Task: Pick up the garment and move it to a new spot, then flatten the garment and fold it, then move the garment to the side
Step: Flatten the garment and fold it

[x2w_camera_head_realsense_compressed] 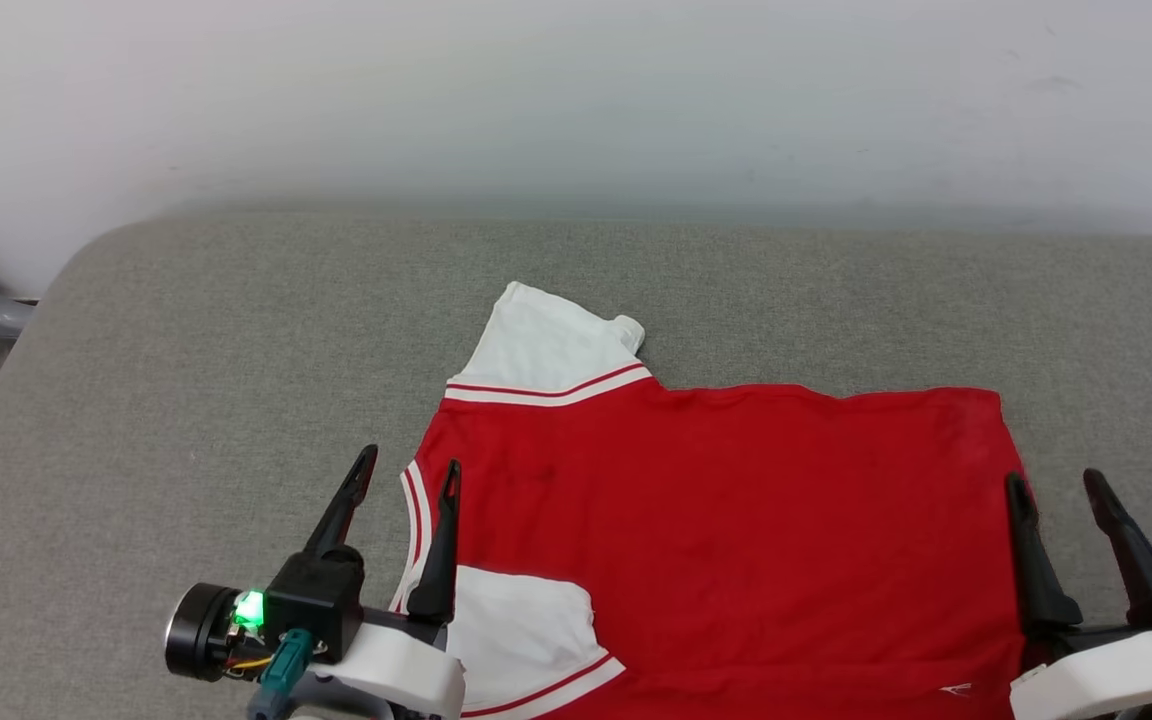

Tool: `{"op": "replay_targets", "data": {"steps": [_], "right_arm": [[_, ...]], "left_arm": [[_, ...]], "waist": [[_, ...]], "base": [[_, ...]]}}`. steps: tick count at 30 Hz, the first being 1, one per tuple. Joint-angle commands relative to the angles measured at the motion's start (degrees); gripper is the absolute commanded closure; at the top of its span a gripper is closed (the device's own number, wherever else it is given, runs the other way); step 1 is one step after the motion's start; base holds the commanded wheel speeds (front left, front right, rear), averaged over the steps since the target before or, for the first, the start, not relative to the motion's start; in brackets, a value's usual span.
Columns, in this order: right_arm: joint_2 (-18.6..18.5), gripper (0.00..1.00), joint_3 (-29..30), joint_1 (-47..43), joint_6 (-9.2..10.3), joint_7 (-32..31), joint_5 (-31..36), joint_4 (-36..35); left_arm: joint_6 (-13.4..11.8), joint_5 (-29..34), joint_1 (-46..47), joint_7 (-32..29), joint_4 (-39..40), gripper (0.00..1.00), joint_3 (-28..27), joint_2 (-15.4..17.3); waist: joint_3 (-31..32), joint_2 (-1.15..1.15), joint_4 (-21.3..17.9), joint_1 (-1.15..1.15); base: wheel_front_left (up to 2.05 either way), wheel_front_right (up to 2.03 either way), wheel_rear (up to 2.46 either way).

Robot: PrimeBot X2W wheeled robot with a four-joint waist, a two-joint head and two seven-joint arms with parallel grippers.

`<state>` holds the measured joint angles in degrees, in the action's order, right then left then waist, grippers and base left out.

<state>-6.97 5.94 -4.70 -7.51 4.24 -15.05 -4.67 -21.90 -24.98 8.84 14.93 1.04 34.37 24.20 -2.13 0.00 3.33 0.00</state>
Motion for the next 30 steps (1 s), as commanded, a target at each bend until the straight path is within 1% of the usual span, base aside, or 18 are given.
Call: {"op": "replay_targets", "data": {"steps": [1,4,10,11,12,17,20,21,22,23,24,25,27,30], "right_arm": [[0.4,0.0,-0.5,0.3,0.05,1.5,0.2,1.3],[0.6,0.0,-1.3,1.2,0.05,3.4,0.0,3.3],[0.0,0.0,-2.6,2.8,0.05,4.9,-0.5,5.6],[-0.6,0.0,-3.1,3.8,0.05,5.4,-1.2,6.1],[-0.7,0.0,-3.1,4.1,0.05,5.4,-1.2,6.1],[-0.9,0.0,-3.6,6.0,0.05,5.0,-1.4,4.9],[-0.9,0.0,-4.1,7.5,0.05,4.4,-1.2,3.5],[-0.9,0.0,-4.1,7.5,0.05,4.4,-1.2,3.5],[-0.8,0.0,-4.2,8.0,0.05,4.2,-1.0,2.9],[-0.6,0.0,-4.4,9.5,0.05,3.3,-0.7,1.3],[-0.5,0.0,-4.8,10.4,0.05,2.8,-0.4,0.2],[-0.4,0.0,-5.2,11.1,0.05,2.3,-0.3,-0.3],[-0.2,0.0,-5.9,12.3,0.05,1.8,-0.1,-1.2],[0.2,0.0,-7.0,13.7,0.05,1.5,-0.2,-2.4]], "left_arm": [[1.1,1.7,-1.7,0.3,0.2,0.0,-1.8,-1.2],[3.4,4.3,-3.6,0.3,-0.5,0.0,-4.4,-3.2],[7.5,7.9,-5.5,0.3,-1.5,0.0,-9.2,-7.1],[9.9,10.0,-5.1,0.3,-1.8,0.0,-11.9,-9.1],[10.4,10.4,-4.7,0.3,-1.8,0.0,-12.5,-9.5],[13.5,11.8,-1.0,0.3,-2.2,0.0,-15.7,-10.2],[16.6,11.9,3.9,0.3,-4.8,0.0,-16.2,-8.7],[16.6,11.9,3.9,0.3,-4.8,0.0,-16.2,-8.7],[17.6,11.5,6.3,-0.8,-6.1,0.0,-16.3,-8.3],[22.1,11.7,15.1,-7.7,-9.9,0.0,-14.8,-5.8],[26.0,10.5,21.4,-13.4,-12.5,0.0,-13.4,-4.6],[27.2,9.7,24.9,-16.4,-13.7,0.0,-13.0,-3.9],[28.5,8.8,31.6,-22.4,-16.9,0.0,-11.4,-1.8],[29.3,5.9,40.4,-30.8,-22.0,0.0,-7.9,0.1]], "waist": [[0.0,0.0,-0.1,0.0],[0.0,0.0,-0.4,0.0],[-0.5,0.0,-1.0,0.0],[-1.6,0.0,-1.5,0.0],[-2.1,0.0,-1.6,0.0],[-5.7,0.0,-2.9,0.0],[-8.6,0.0,-4.0,0.0],[-8.6,0.0,-4.0,0.0],[-9.7,0.0,-4.4,0.0],[-12.6,0.0,-5.5,0.0],[-14.5,0.0,-6.4,0.0],[-15.5,0.0,-6.9,0.0],[-17.4,0.0,-8.1,0.0],[-19.8,0.0,-10.0,0.0]], "base": [[0.0,0.0,0.0],[0.0,0.0,0.0],[0.0,0.0,0.0],[0.0,0.0,0.0],[0.0,0.0,0.0],[0.0,0.0,0.0],[0.0,0.0,0.0],[0.0,0.0,0.0],[0.0,0.0,0.0],[0.0,0.0,0.0],[0.0,0.0,0.0],[0.0,0.0,0.0],[0.0,0.0,0.0],[0.0,0.0,0.0]]}}
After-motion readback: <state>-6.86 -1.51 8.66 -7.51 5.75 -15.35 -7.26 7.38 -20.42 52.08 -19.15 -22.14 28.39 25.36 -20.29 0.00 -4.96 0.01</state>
